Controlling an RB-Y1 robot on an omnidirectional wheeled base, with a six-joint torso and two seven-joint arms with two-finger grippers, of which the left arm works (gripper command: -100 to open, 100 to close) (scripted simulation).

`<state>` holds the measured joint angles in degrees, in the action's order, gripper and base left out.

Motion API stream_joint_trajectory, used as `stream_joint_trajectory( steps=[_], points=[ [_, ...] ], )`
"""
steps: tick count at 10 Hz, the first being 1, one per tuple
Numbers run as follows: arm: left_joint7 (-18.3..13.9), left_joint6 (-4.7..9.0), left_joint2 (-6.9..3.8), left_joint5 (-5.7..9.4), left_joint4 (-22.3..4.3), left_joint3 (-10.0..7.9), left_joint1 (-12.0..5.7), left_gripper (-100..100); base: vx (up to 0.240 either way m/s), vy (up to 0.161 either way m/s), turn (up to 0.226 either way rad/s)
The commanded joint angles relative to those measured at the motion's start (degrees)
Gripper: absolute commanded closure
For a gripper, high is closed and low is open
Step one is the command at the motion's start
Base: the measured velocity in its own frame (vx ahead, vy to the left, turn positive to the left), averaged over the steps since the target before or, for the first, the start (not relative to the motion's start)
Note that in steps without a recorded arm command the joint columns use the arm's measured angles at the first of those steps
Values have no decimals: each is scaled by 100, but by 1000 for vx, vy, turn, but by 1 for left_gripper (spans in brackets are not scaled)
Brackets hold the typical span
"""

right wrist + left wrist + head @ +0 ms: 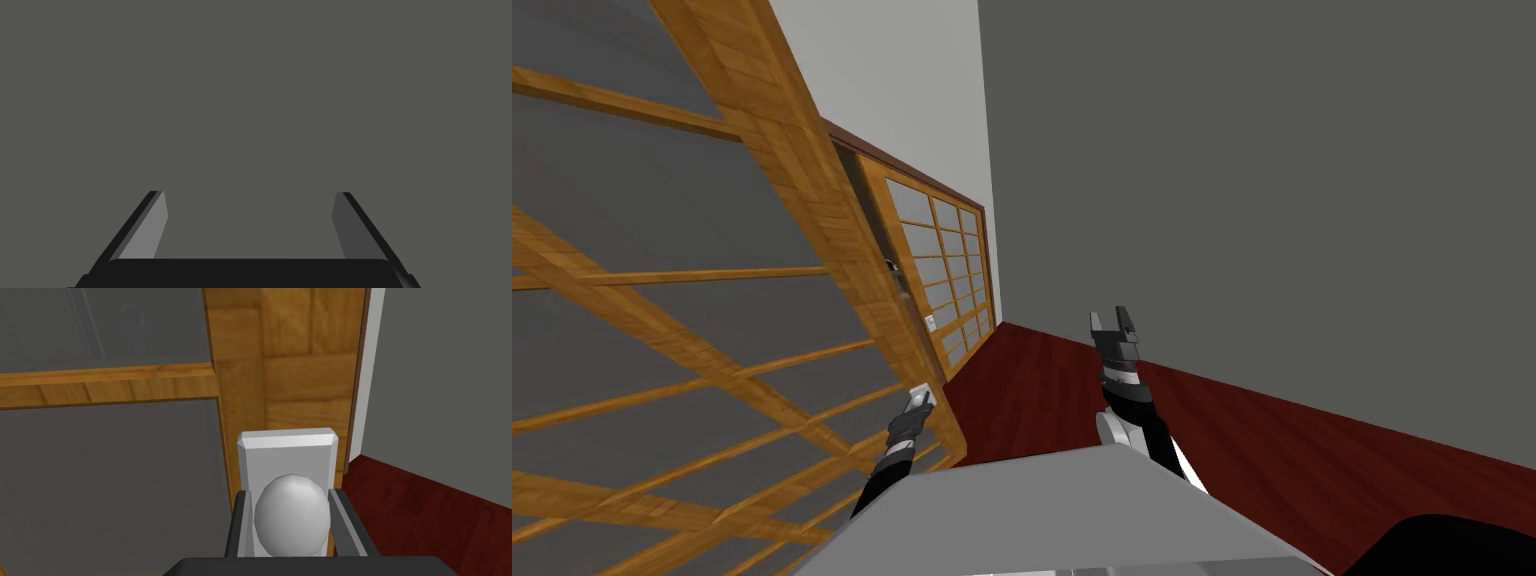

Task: Pull the door open

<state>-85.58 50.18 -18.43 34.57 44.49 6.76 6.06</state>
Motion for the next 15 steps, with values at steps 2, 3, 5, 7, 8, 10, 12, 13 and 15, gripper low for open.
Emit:
stream_joint_trajectory(
  steps=[2, 3, 5, 7, 8, 10, 12, 13, 15],
  points=[
    [-107, 36, -51, -61, 21, 126, 55, 100, -111, 0, -48],
    [-131, 45, -68, -74, 32, 154, 68, 100, -187, -12, -65],
    [-237, 90, -147, -136, 85, 280, 124, 100, -184, 27, -64],
    [-353, 138, -232, -204, 142, 416, 185, 100, -203, 10, -73],
    [-407, 161, -272, -236, 169, 480, 214, 100, -179, 4, -68],
    [-498, 199, -339, -289, 214, 587, 262, 100, -200, 20, -59],
    [-509, 204, -339, -304, 203, 615, 257, 100, -139, 16, -39],
    [-597, 268, -394, -355, 212, 712, 321, 100, -123, -3, -77],
    [-711, 365, -487, -415, 232, 817, 391, 100, -182, 24, -92]
  ],
)
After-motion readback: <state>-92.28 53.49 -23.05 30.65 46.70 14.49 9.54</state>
